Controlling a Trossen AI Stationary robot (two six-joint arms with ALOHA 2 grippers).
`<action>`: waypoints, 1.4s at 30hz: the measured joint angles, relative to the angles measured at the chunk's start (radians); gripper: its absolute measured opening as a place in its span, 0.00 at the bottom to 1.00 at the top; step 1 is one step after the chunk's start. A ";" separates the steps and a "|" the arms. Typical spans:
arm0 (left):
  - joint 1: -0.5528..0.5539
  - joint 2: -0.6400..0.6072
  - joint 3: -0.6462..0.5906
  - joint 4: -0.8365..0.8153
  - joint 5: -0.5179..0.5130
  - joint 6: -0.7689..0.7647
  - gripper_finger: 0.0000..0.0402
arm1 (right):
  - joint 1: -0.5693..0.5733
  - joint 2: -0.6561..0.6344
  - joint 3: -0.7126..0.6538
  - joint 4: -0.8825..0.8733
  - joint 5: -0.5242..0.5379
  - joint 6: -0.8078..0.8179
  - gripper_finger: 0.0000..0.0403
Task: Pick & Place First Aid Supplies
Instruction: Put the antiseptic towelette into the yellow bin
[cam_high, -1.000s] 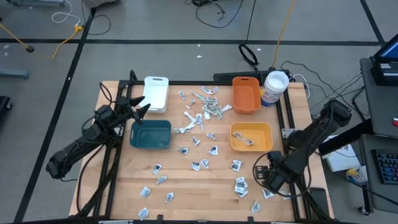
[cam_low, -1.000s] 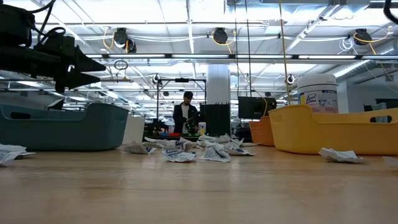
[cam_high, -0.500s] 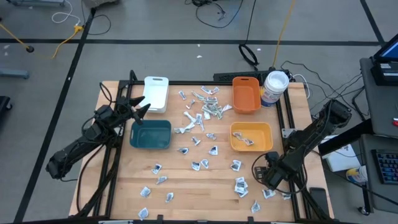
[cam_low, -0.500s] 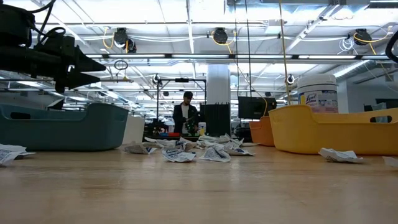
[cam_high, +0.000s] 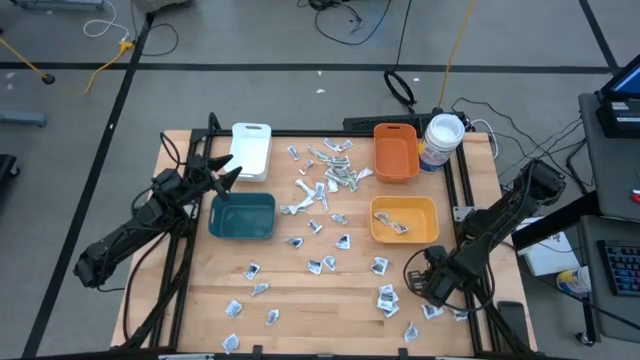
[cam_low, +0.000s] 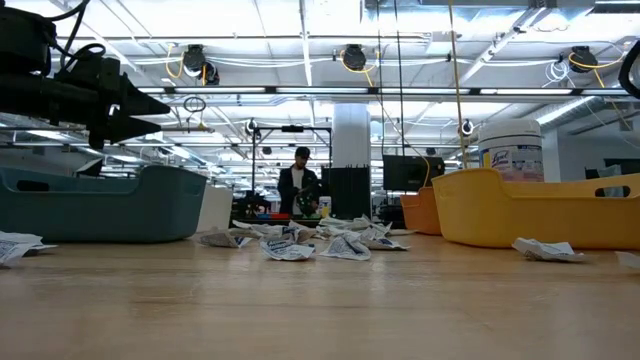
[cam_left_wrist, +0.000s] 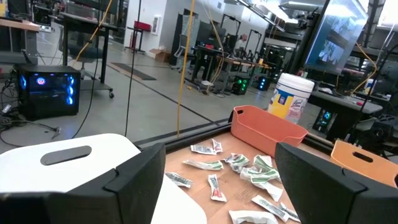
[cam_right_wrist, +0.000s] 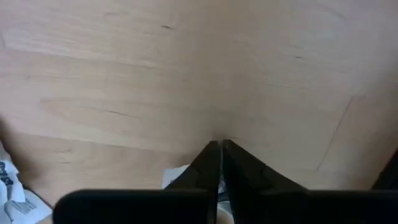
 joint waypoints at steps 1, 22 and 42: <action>0.000 0.000 0.000 0.000 0.000 0.000 0.76 | -0.001 -0.004 0.007 -0.005 -0.001 -0.021 0.02; 0.000 0.000 0.000 0.000 0.000 0.000 0.76 | -0.260 -0.083 0.316 -0.365 -0.046 -1.225 0.00; 0.000 0.000 0.000 0.000 0.000 0.000 0.76 | -0.906 -0.081 0.321 -0.503 -0.042 -1.717 0.00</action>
